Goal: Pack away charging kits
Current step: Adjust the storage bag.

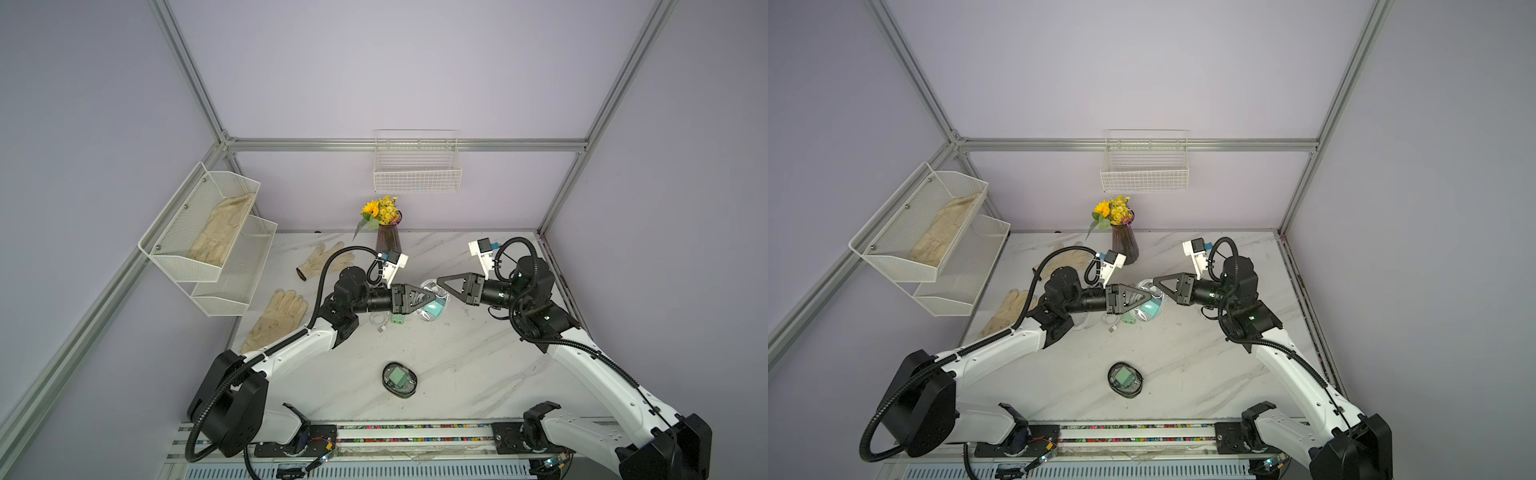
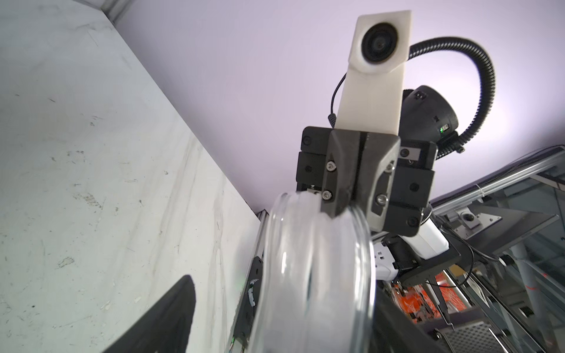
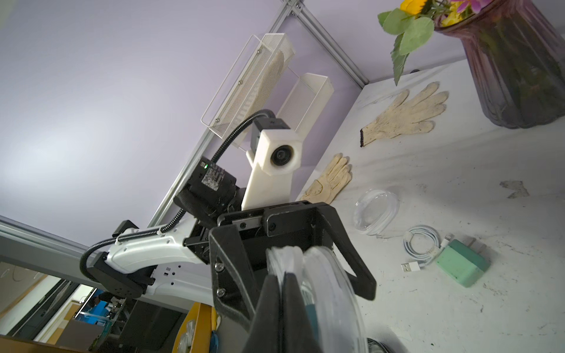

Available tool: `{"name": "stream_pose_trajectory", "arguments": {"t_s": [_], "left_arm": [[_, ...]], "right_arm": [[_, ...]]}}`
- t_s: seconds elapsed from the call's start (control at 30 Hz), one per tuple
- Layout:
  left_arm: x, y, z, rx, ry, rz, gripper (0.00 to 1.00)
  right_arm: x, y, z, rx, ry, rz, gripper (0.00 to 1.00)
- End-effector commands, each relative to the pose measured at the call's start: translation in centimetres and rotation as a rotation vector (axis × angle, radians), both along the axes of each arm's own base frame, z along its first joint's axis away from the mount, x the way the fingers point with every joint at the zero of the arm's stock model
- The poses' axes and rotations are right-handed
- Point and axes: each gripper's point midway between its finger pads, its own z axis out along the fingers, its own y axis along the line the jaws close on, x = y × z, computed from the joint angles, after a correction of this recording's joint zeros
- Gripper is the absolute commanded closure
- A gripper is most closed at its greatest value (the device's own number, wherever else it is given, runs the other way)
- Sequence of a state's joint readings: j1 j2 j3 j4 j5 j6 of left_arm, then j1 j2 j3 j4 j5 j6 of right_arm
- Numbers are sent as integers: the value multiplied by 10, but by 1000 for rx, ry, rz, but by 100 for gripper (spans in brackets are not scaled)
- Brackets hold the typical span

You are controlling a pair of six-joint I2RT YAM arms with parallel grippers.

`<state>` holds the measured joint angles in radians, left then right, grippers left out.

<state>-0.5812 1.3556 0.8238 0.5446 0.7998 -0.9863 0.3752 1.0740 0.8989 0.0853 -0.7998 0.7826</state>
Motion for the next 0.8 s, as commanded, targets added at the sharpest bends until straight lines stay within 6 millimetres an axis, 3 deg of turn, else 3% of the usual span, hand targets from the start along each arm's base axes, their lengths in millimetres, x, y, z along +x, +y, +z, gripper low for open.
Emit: {"name": "stream_pose_trajectory", "arguments": {"t_s": [0.0, 0.17, 0.47, 0.77], "left_arm": [[9, 14, 23, -131, -61, 141, 17], [3, 2, 24, -229, -44, 95, 13], [2, -16, 4, -292, 13, 118, 10], [11, -25, 15, -377, 10, 138, 14]], "right_arm": [[3, -8, 28, 116, -37, -64, 100], [10, -7, 26, 208, 5, -61, 100], [24, -19, 37, 291, 10, -172, 100], [29, -41, 9, 377, 82, -317, 100]]}}
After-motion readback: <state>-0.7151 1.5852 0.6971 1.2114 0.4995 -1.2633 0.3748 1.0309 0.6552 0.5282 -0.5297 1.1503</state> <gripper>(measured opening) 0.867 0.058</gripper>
